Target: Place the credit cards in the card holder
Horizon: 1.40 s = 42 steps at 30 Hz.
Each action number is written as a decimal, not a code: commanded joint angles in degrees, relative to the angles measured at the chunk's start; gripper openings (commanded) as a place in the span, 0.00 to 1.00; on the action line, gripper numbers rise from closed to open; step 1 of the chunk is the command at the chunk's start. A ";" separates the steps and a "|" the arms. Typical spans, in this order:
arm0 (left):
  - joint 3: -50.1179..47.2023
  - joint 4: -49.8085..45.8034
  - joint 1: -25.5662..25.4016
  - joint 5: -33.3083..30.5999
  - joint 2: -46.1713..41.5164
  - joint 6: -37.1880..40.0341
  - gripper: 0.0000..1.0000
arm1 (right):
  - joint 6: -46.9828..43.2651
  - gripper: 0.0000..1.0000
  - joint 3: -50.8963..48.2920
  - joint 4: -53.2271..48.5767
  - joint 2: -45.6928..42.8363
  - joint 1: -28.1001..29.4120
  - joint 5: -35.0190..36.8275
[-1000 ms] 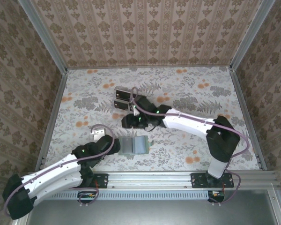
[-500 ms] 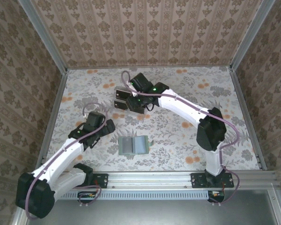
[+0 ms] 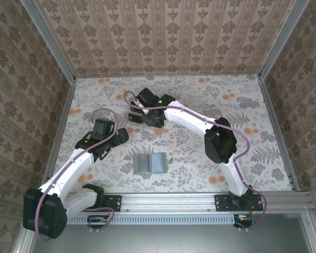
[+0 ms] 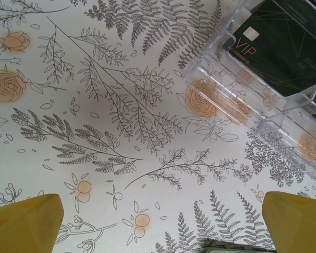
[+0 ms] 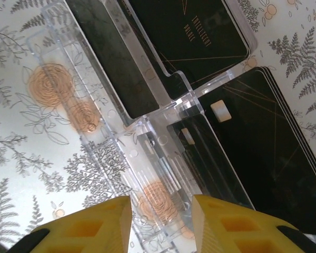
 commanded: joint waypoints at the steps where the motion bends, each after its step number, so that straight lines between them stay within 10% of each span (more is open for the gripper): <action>1: -0.39 -0.52 0.58 0.84 -1.35 1.57 1.00 | -2.17 0.37 2.02 -2.48 2.21 0.36 4.60; 10: -0.36 0.03 0.70 0.93 -0.70 1.58 1.00 | -3.40 0.36 1.36 -2.47 4.25 0.64 6.32; 29: -0.48 0.34 0.66 1.68 0.11 1.57 1.00 | -10.26 0.00 -0.36 -0.62 2.47 0.79 1.51; 42: 0.40 -0.94 0.71 3.08 0.70 2.96 1.00 | -11.29 0.00 -0.01 2.54 -4.29 1.72 4.52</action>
